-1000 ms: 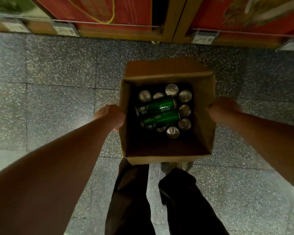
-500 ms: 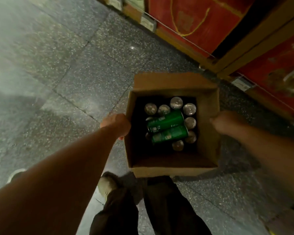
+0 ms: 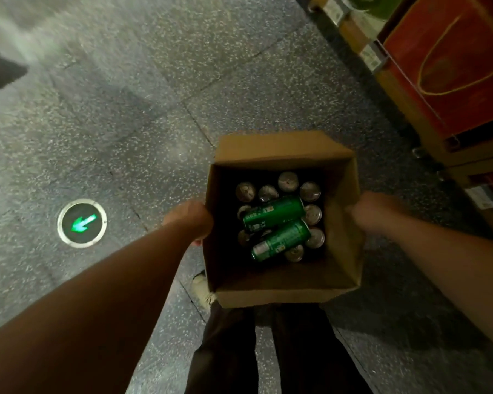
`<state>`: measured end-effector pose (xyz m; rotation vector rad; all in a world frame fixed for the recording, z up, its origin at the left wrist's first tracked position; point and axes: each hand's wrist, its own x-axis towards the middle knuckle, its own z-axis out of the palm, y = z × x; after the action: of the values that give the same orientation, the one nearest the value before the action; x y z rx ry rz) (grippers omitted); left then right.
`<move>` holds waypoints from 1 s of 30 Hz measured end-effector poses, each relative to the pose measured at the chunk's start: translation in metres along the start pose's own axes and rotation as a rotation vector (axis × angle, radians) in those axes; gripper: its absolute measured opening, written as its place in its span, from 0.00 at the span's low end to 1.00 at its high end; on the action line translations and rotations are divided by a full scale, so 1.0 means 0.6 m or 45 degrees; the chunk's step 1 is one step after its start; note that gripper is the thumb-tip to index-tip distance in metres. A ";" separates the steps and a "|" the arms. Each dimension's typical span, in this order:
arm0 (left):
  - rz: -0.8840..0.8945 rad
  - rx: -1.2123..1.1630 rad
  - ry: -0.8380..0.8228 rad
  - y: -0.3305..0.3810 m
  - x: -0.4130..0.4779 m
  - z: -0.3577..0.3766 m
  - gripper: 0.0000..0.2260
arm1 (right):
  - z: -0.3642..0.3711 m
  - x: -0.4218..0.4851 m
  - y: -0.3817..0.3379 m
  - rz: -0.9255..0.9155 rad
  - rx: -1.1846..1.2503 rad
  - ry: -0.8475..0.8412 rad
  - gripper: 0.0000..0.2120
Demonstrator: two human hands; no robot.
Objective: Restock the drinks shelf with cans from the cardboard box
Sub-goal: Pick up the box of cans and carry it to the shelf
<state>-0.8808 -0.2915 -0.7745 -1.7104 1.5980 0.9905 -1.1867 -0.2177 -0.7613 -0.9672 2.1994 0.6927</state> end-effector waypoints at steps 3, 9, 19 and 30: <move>-0.075 -0.030 -0.038 -0.092 -0.022 -0.008 0.06 | 0.001 -0.030 -0.080 -0.056 -0.080 0.002 0.17; -0.275 -0.283 -0.115 -0.267 -0.073 0.007 0.05 | 0.001 -0.093 -0.251 -0.256 -0.326 0.041 0.20; -0.573 -0.780 0.062 -0.475 -0.179 0.123 0.04 | 0.040 -0.223 -0.491 -0.772 -0.713 0.223 0.17; -0.748 -1.229 0.050 -0.671 -0.302 0.242 0.08 | 0.138 -0.423 -0.719 -1.123 -1.102 0.265 0.19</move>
<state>-0.4997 -0.0292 -0.7303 -2.5978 0.4985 1.5093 -0.6883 -0.3044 -0.7234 -2.3050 1.3020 1.1172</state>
